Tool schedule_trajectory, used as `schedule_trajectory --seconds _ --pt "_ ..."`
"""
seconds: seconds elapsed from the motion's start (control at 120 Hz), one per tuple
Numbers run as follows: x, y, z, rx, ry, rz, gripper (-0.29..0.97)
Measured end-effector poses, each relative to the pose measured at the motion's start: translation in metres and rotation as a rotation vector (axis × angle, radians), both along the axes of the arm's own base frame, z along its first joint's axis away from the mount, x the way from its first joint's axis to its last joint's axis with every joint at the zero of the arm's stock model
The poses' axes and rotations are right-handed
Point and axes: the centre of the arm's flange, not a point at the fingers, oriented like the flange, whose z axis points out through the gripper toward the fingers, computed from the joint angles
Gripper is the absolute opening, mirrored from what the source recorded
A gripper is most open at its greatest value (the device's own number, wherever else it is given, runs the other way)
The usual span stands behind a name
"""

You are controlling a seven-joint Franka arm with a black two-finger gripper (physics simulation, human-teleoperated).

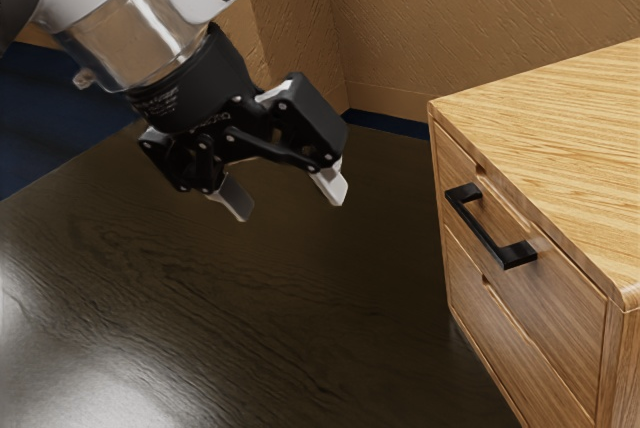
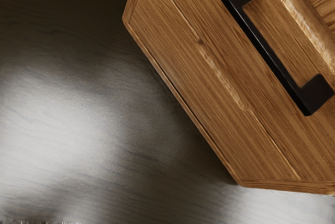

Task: Pull the drawer handle with one arm to open the drawer

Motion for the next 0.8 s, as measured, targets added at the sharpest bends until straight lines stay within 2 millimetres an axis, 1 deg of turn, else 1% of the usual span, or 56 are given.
schedule_trajectory --seconds 0.075,0.15,0.258,0.317,0.367,0.442,0.625,0.75,0.8 --pt "0.006 0.004 -0.001 -0.018 0.001 0.097 0.68" --pt "0.008 -0.003 -0.004 -0.024 0.002 0.167 0.68" --pt "0.008 -0.022 -0.009 -0.052 0.019 0.213 0.68" --pt "0.019 -0.033 -0.020 -0.074 0.051 0.227 0.68" --pt "0.029 -0.038 -0.029 -0.091 0.077 0.245 0.68" --pt "0.039 -0.041 -0.037 -0.112 0.099 0.277 0.68" --pt "0.049 -0.043 -0.040 -0.158 0.103 0.347 0.68" --pt "0.068 -0.043 -0.058 -0.173 0.140 0.387 0.68" --pt "0.073 -0.043 -0.062 -0.177 0.147 0.401 0.68"
